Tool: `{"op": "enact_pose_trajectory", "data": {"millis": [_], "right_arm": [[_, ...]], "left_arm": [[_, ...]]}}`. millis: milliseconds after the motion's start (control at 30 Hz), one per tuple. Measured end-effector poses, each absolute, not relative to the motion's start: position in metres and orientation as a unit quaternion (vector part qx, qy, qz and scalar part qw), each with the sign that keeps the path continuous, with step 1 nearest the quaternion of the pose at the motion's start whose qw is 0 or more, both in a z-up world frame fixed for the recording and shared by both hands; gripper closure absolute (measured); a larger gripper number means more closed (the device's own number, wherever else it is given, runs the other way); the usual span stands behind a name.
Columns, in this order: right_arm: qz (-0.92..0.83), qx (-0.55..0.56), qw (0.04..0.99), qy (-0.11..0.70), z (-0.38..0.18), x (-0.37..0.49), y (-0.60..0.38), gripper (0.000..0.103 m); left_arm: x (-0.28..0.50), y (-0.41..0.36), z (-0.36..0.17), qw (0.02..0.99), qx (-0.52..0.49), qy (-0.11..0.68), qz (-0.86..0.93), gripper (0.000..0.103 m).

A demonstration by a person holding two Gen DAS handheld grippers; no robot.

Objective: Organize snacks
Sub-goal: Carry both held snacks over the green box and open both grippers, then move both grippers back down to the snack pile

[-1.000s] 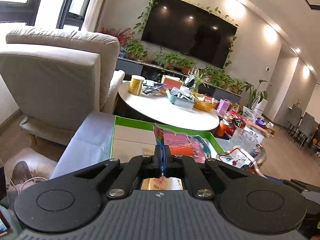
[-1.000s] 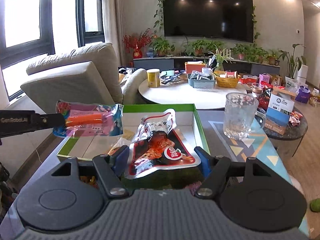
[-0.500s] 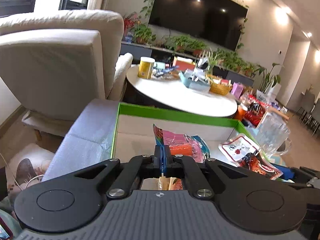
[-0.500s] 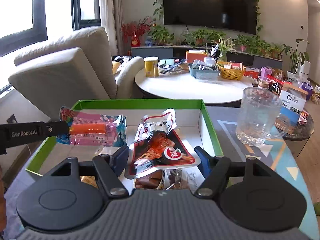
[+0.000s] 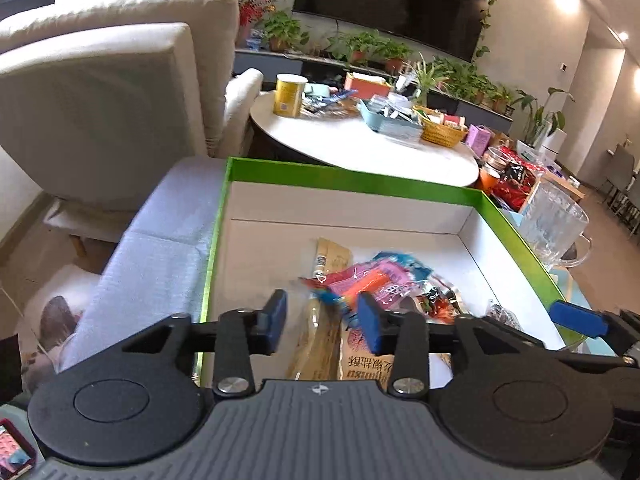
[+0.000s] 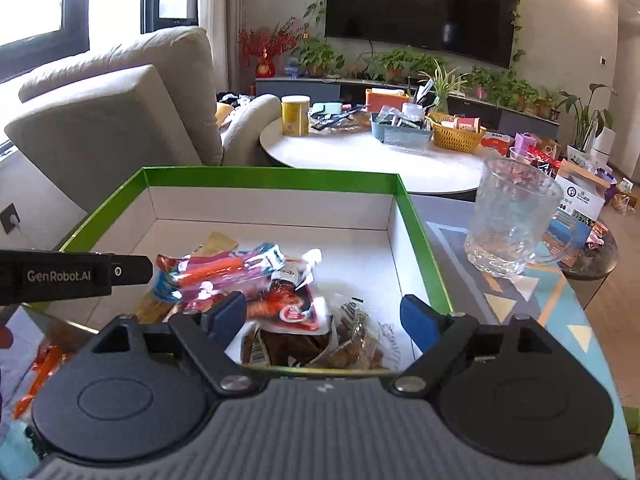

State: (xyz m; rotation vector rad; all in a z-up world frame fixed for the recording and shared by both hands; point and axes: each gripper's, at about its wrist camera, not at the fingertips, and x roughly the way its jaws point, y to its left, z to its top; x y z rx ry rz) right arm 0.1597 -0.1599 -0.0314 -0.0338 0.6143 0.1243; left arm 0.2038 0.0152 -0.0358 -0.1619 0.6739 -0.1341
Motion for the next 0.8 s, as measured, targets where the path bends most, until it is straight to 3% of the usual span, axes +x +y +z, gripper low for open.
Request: {"op": "enact_pose_trajectory", "data": {"millis": [333, 400, 533, 800], "right_arm": [[0.060, 0.013, 0.955, 0.289, -0.019, 0.122, -0.176, 0.044], [0.059, 0.019, 0.956, 0.286, -0.017, 0.111, -0.180, 0.044], [0.058, 0.026, 0.957, 0.282, -0.016, 0.097, -0.185, 0.044], [0.074, 0.029, 0.951, 0.298, -0.022, 0.079, -0.182, 0.044]], "left_arm": [[0.147, 0.050, -0.020, 0.939, -0.108, 0.318, -0.077, 0.062], [0.132, 0.062, -0.018, 0.939, -0.124, 0.309, -0.081, 0.055], [0.109, 0.077, -0.015, 0.943, -0.126, 0.298, -0.077, 0.052], [0.097, 0.080, -0.045, 0.920, -0.115, 0.366, -0.079, 0.052]]}}
